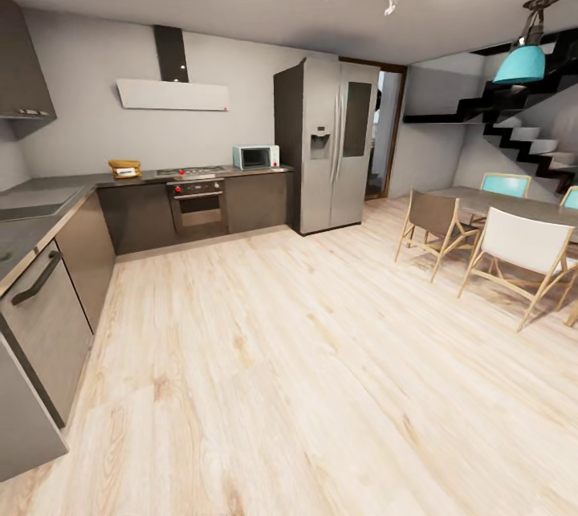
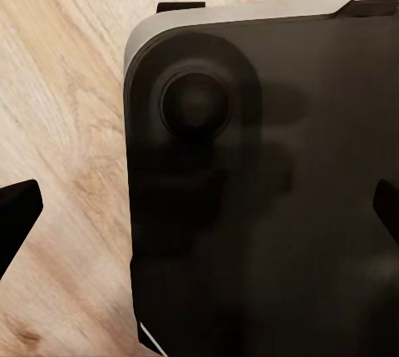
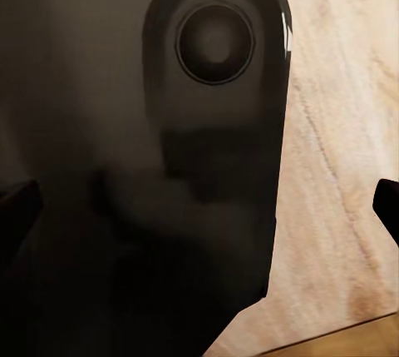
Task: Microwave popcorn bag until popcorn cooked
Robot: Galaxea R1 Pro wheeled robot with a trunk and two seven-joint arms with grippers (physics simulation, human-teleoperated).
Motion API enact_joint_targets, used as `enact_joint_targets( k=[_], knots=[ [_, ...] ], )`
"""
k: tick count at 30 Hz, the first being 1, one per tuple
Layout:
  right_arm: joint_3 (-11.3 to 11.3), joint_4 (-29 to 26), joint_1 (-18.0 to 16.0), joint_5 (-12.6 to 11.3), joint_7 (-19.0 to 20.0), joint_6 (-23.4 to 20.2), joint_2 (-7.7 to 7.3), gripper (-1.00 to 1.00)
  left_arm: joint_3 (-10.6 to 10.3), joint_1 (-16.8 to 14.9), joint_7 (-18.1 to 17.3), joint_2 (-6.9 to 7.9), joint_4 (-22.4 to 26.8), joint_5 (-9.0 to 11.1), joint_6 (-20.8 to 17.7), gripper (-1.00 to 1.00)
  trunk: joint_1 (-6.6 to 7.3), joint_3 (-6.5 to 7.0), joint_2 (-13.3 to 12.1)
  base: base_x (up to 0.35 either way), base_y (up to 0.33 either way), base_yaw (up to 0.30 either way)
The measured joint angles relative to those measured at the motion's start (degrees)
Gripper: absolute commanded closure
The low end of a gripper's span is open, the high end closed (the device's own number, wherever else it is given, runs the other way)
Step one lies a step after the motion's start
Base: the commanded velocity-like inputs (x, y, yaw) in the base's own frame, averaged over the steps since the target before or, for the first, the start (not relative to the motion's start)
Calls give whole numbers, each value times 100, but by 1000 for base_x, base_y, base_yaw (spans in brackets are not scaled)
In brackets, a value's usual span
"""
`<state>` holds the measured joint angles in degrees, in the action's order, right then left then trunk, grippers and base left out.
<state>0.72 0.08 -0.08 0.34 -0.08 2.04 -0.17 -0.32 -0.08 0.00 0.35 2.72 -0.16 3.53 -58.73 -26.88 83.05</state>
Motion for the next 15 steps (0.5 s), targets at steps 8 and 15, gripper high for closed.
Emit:
enact_joint_targets(
  k=[8,15],
  knots=[
    [1,0,0,-2,0,-1,0,-100,0,0,0,0,0,0,1,-100,0,0,0,0,0,0],
    [-8,0,0,4,0,6,0,-100,3,0,0,-14,0,3,1,-100,0,0,0,1,0,0]
  ],
)
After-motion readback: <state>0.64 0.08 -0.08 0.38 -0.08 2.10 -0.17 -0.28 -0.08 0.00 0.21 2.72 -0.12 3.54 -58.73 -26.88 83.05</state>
